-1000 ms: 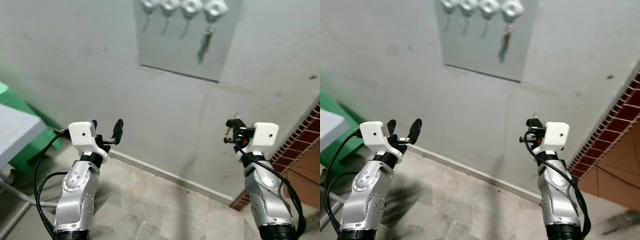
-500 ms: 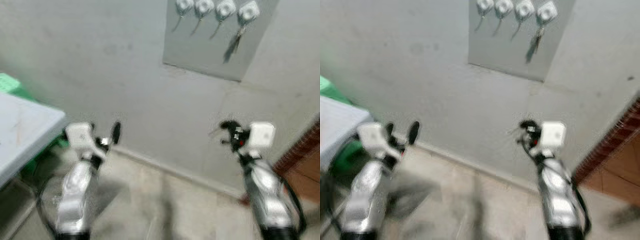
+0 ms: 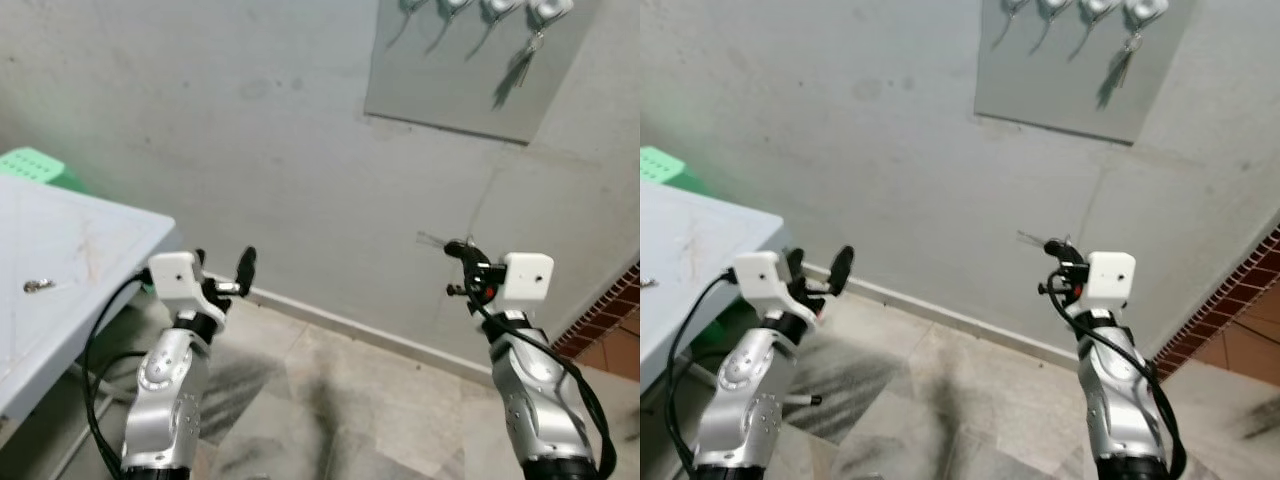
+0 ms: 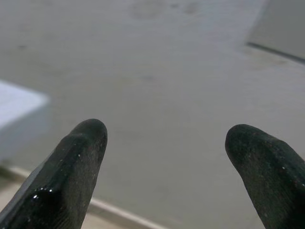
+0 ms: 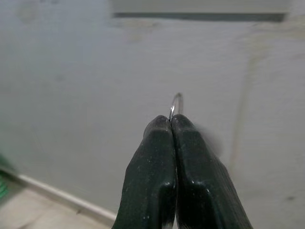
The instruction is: Hang keys on a hook
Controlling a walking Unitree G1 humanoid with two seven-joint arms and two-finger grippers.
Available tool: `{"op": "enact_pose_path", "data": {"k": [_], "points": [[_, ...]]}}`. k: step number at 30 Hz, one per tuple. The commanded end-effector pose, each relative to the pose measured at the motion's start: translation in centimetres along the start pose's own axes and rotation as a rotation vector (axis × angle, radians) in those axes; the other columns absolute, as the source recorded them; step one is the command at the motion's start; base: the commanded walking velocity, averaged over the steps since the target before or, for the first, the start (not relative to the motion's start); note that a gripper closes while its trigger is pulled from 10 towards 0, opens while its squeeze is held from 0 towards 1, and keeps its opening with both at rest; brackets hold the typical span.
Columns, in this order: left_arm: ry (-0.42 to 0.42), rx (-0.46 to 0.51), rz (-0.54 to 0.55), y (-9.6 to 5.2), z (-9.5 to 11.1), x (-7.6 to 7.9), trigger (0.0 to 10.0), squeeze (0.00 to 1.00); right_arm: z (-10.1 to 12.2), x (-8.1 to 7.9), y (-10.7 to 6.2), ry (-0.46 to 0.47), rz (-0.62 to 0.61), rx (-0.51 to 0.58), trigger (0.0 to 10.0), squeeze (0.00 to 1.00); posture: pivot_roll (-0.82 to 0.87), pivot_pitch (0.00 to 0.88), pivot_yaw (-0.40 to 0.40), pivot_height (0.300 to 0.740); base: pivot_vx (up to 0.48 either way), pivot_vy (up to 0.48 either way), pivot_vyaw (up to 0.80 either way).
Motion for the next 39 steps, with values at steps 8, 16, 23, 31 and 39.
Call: {"op": "enact_pose_path", "data": {"k": [8, 16, 23, 31, 39], "points": [[0.010, 0.000, 0.016, -0.09, 0.19, -0.60, 10.0, 0.00, 0.66, -0.58, 0.13, 0.002, 0.017, 0.020, 10.0, 0.00, 0.03, 0.090, -0.021, 0.740, 0.000, 0.000, 0.00], [0.010, 0.008, 0.010, -0.22, 0.35, -0.51, 10.0, 0.00, 0.43, -0.47, -0.08, 0.004, 0.009, 0.014, 10.0, 0.00, 0.03, 0.100, -0.020, 0.740, 0.262, 0.000, 0.00], [0.007, 0.005, 0.013, -0.27, 0.35, -0.57, 10.0, 0.00, 0.43, -0.41, -0.10, 0.004, 0.007, 0.012, 10.0, 0.00, 0.03, 0.108, -0.021, 0.740, 0.298, 0.000, 0.00], [0.001, 0.004, 0.014, -0.21, 0.28, -0.53, 10.0, 0.00, 0.34, -0.39, -0.06, 0.003, 0.008, 0.009, 10.0, 0.00, 0.03, 0.108, -0.025, 0.740, 0.296, 0.000, 0.00], [0.000, 0.003, 0.013, -0.27, 0.20, -0.39, 10.0, 0.00, 0.37, -0.35, -0.04, 0.000, 0.009, 0.008, 10.0, 0.00, 0.03, 0.110, -0.029, 0.740, 0.287, 0.000, 0.00]]}}
Point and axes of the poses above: a point about 5 cm out from each wrist's last joint towards the gripper, its own y axis pointing out of the wrist towards the gripper, its own z axis along the axis of the wrist's last joint, x = y × z, the point moved 6 cm from there along y, pointing out of the wrist towards the gripper, and after that the axes turned 2 degrees about -y, right-handed, at the moved point
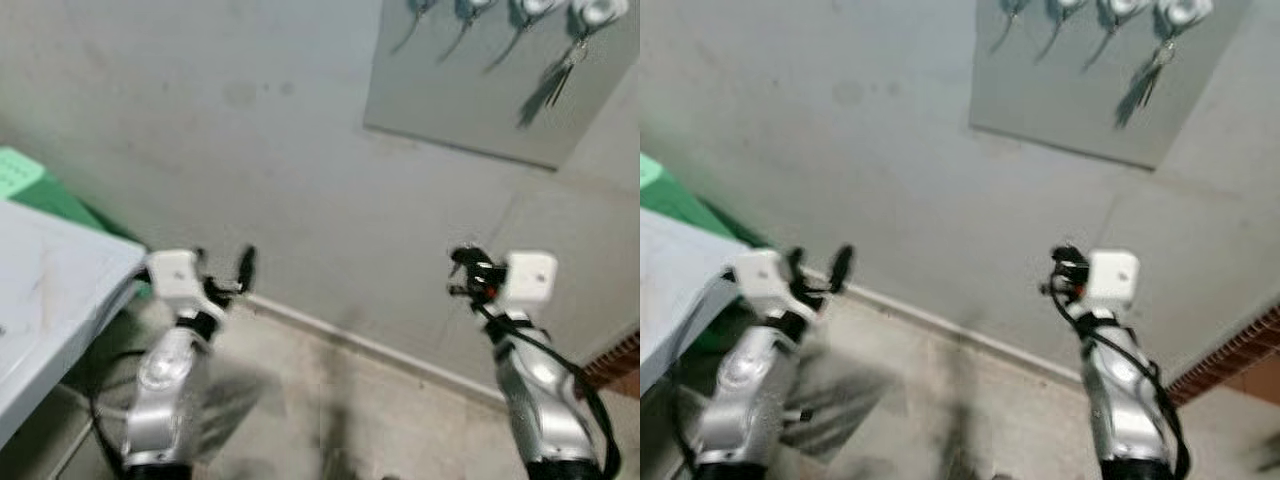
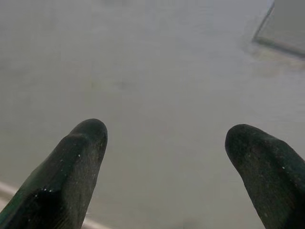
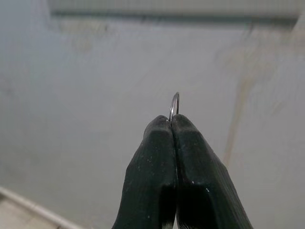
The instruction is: Hang keys on a hook
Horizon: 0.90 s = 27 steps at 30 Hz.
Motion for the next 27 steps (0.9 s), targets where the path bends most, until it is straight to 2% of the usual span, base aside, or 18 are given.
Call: {"op": "enact_pose_path", "data": {"k": [1, 4, 11, 14, 17, 19, 20, 22, 23, 25, 26, 27], "points": [[0.021, -0.004, 0.035, -0.4, 0.2, -1.2, 10.0, 0.00, 0.2, -0.9, 0.2, 0.013, 0.019, 0.008, 10.0, 0.00, 0.03, 0.110, -0.029, 0.740, 0.266, 0.000, 0.00], [0.021, -0.005, 0.038, -0.4, 0.1, -1.2, 10.0, 0.00, 0.1, -0.9, 0.1, 0.013, 0.020, 0.008, 10.0, 0.00, 0.03, 0.110, -0.029, 0.740, 0.255, 0.000, 0.00], [0.032, -0.013, 0.042, -0.2, 0.1, -1.3, 10.0, 0.00, 0.4, -1.2, 0.2, 0.021, 0.031, 0.019, 10.0, 0.00, 0.03, 0.107, -0.032, 0.740, 0.000, 0.000, 0.00], [0.012, -0.018, 0.033, -0.1, 0.0, -1.1, 10.0, 0.00, 0.4, -1.2, 0.2, 0.018, 0.031, 0.017, 10.0, 0.00, 0.03, 0.109, -0.036, 0.740, 0.000, 0.000, 0.00], [0.059, -0.014, -0.026, 0.0, 0.3, 0.0, 10.0, 0.00, 0.5, -1.4, 0.4, 0.004, 0.043, 0.020, 10.0, 0.00, 0.03, 0.112, -0.039, 0.740, 0.000, 0.000, 0.00], [0.093, -0.013, -0.090, 0.5, 0.7, 1.3, 10.0, 0.00, 1.0, -1.7, 0.9, -0.007, 0.061, 0.030, 10.0, 0.00, 0.04, 0.113, -0.042, 0.740, 0.000, 0.000, 0.00], [0.093, -0.013, -0.090, 0.5, 0.7, 1.3, 10.0, 0.00, 1.0, -1.7, 0.9, -0.007, 0.061, 0.030, 10.0, 0.00, 0.04, 0.113, -0.042, 0.740, 0.000, 0.000, 0.00], [0.098, 0.009, -0.137, 1.4, 1.4, 2.6, 10.0, 0.00, 1.6, -1.9, 1.5, -0.017, 0.080, 0.046, 10.0, 0.00, 0.04, 0.112, -0.045, 0.740, 0.000, 0.000, 0.00], [0.098, 0.009, -0.137, 1.4, 1.4, 2.6, 10.0, 0.00, 1.6, -1.9, 1.5, -0.017, 0.080, 0.046, 10.0, 0.00, 0.04, 0.112, -0.045, 0.740, 0.000, 0.000, 0.00], [0.112, 0.013, -0.196, 2.4, 1.9, 4.2, 10.0, 0.00, 2.5, -2.4, 2.4, -0.026, 0.106, 0.069, 10.0, 0.00, 0.03, 0.113, -0.044, 0.740, 0.000, 0.000, 0.00], [0.112, 0.013, -0.196, 2.4, 1.9, 4.2, 10.0, 0.00, 2.5, -2.4, 2.4, -0.026, 0.106, 0.069, 10.0, 0.00, 0.03, 0.113, -0.044, 0.740, 0.000, 0.000, 0.00], [0.117, 0.020, -0.229, 2.8, 2.2, 5.2, 10.0, 0.00, 3.1, -2.7, 2.9, -0.033, 0.119, 0.083, 10.0, 0.00, 0.03, 0.114, -0.044, 0.740, 0.000, 0.000, 0.00]]}}
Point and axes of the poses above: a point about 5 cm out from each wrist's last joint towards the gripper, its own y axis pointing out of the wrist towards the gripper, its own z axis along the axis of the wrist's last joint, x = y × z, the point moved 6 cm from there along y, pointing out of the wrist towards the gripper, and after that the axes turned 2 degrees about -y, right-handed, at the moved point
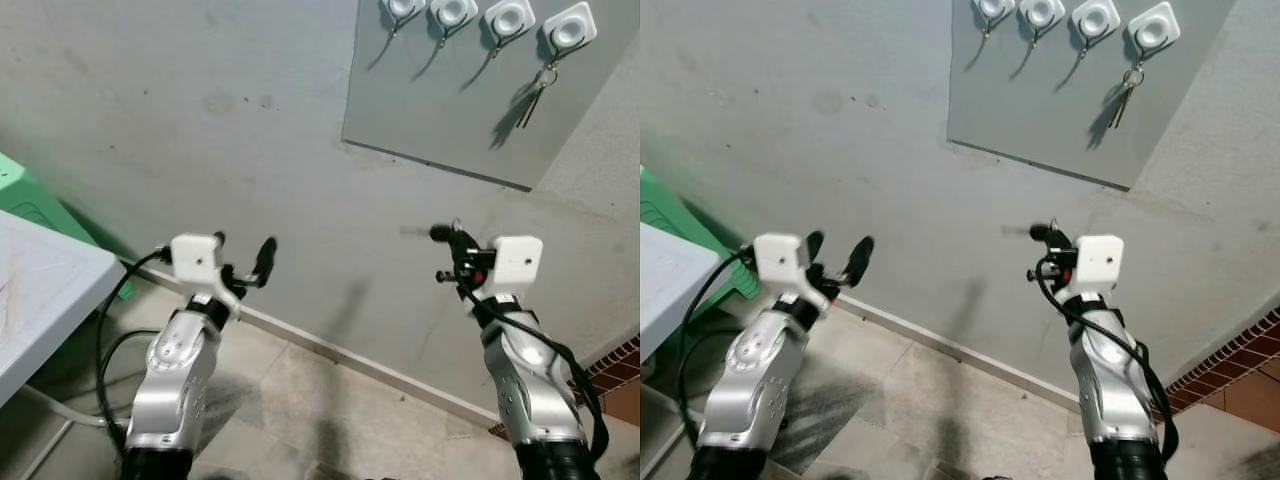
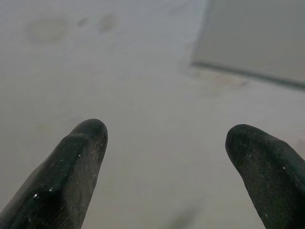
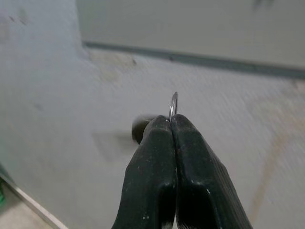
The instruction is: Hang keys on a hook
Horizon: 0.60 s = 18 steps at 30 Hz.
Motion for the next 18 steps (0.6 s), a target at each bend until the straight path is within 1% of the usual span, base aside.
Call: {"op": "enact_pose_path", "data": {"k": [1, 2, 3, 7, 11, 12, 16, 18], "points": [[0.017, -0.020, -0.064, 0.8, -0.3, 1.6, 10.0, 0.00, 0.7, 0.2, 0.8, -0.022, 0.011, 0.018, 10.0, 0.00, 0.03, 0.113, -0.047, 0.740, 0.000, 0.000, 0.00], [0.017, -0.020, -0.064, 0.8, -0.3, 1.6, 10.0, 0.00, 0.7, 0.2, 0.8, -0.022, 0.011, 0.018, 10.0, 0.00, 0.03, 0.113, -0.047, 0.740, 0.000, 0.000, 0.00], [0.011, -0.010, -0.086, 1.2, 0.1, 2.2, 10.0, 0.00, 1.1, 0.3, 1.1, -0.023, 0.009, 0.028, 10.0, 0.00, 0.03, 0.115, -0.045, 0.740, 0.000, 0.000, 0.00], [-0.006, 0.009, -0.115, 1.8, 0.7, 3.2, 10.0, 0.00, 1.5, 0.3, 1.5, -0.026, 0.013, 0.038, 10.0, 0.00, 0.03, 0.117, -0.046, 0.740, 0.000, 0.000, 0.00], [-0.015, 0.012, -0.138, 1.7, 0.8, 3.9, 10.0, 0.00, 1.2, 0.2, 1.2, -0.023, 0.018, 0.033, 10.0, 0.00, 0.03, 0.120, -0.046, 0.740, 0.000, 0.000, 0.00], [0.023, 0.012, -0.154, 1.6, 0.8, 4.1, 10.0, 0.00, 1.0, 0.3, 1.2, -0.014, 0.010, 0.027, 10.0, 0.00, 0.03, 0.124, -0.046, 0.740, 0.000, 0.000, 0.00], [0.046, 0.009, -0.166, 1.4, 0.7, 4.3, 10.0, 0.00, 1.1, 0.4, 1.2, -0.013, 0.006, 0.031, 10.0, 0.00, 0.02, 0.125, -0.042, 0.740, 0.000, 0.000, 0.00], [0.051, 0.018, -0.177, 1.3, 1.1, 4.7, 10.0, 0.00, 1.4, 0.6, 1.4, -0.014, 0.002, 0.043, 10.0, 0.00, 0.02, 0.125, -0.040, 0.740, 0.000, 0.000, 0.00]]}}
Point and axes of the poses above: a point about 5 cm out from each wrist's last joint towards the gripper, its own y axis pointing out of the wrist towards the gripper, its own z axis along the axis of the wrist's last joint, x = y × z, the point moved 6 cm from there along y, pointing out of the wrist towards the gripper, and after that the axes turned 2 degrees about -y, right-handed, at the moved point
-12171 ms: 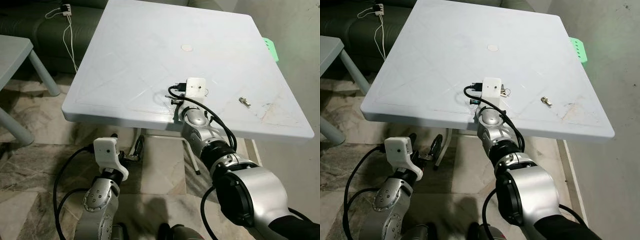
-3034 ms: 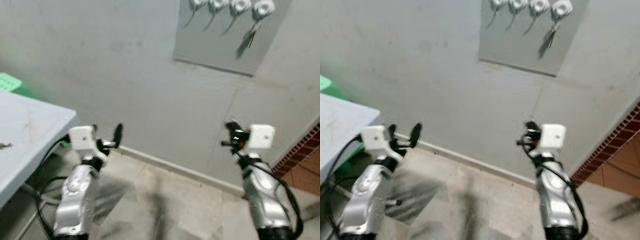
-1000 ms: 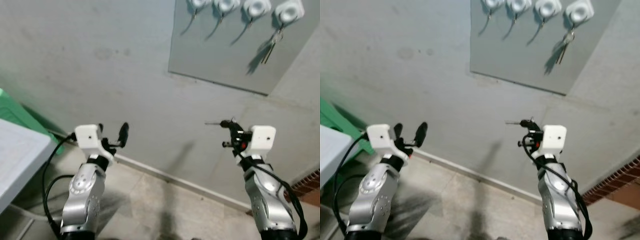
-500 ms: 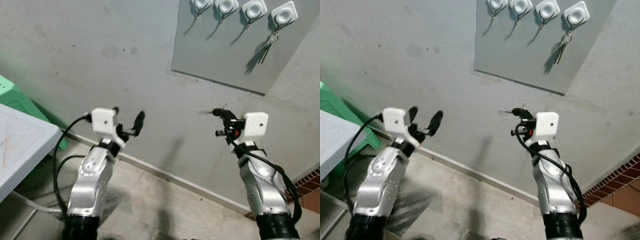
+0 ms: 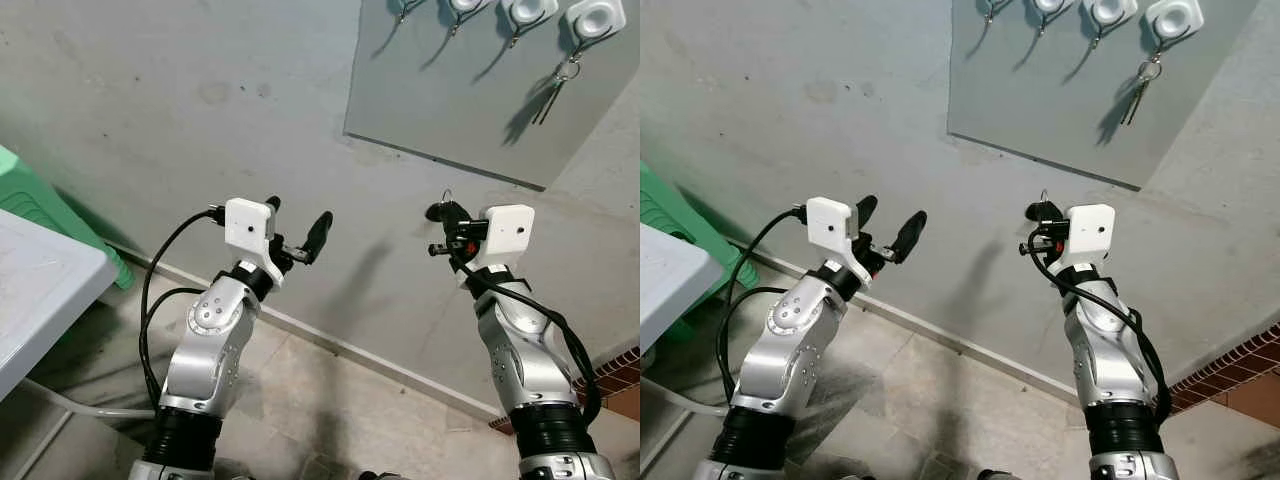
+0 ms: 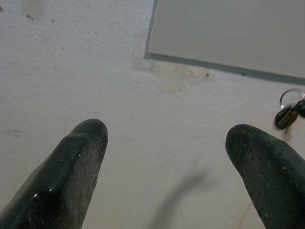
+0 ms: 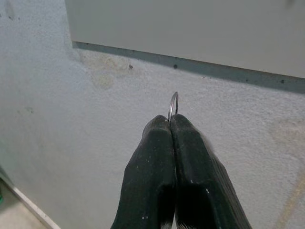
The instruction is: Hang keys on a hook
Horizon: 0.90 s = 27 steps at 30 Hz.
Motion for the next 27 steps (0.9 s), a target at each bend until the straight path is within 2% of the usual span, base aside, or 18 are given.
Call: {"op": "enact_pose_path", "data": {"k": [1, 6, 10, 14, 22, 25, 27], "points": [[0.023, 0.024, -0.030, -0.1, 0.8, 0.7, 10.0, 0.00, 0.2, 0.5, -0.1, 0.001, -0.012, 0.009, 10.0, 0.00, 0.02, 0.125, -0.040, 0.740, 0.000, 0.000, 0.00], [0.029, 0.066, -0.078, 0.3, 2.7, 1.9, 10.0, 0.00, 2.2, 1.3, 1.4, -0.011, -0.025, 0.064, 10.0, 0.00, 0.03, 0.124, -0.033, 0.740, 0.000, 0.000, 0.00], [0.026, 0.062, -0.094, 0.4, 2.8, 2.2, 10.0, 0.00, 3.1, 1.4, 2.2, -0.013, -0.028, 0.088, 10.0, 0.00, 0.02, 0.125, -0.030, 0.740, 0.000, 0.000, 0.00], [0.030, 0.059, -0.132, 0.7, 2.9, 2.9, 10.0, 0.00, 5.3, 1.3, 3.9, -0.016, -0.024, 0.147, 10.0, 0.00, 0.02, 0.125, -0.027, 0.740, 0.000, 0.000, 0.00], [0.042, 0.062, -0.169, 0.7, 3.5, 3.8, 10.0, 0.00, 6.8, 1.3, 5.2, -0.016, -0.022, 0.191, 10.0, 0.00, 0.03, 0.128, -0.027, 0.740, 0.000, 0.000, 0.00], [0.029, 0.070, -0.176, 0.8, 3.9, 3.9, 10.0, 0.00, 6.9, 1.4, 5.1, -0.020, -0.025, 0.196, 10.0, 0.00, 0.03, 0.129, -0.027, 0.740, 0.000, 0.000, 0.00], [0.044, 0.082, -0.191, 1.0, 4.6, 4.2, 10.0, 0.00, 7.1, 2.2, 4.8, -0.034, -0.055, 0.214, 10.0, 0.00, 0.03, 0.134, -0.025, 0.740, 0.000, 0.000, 0.00]]}}
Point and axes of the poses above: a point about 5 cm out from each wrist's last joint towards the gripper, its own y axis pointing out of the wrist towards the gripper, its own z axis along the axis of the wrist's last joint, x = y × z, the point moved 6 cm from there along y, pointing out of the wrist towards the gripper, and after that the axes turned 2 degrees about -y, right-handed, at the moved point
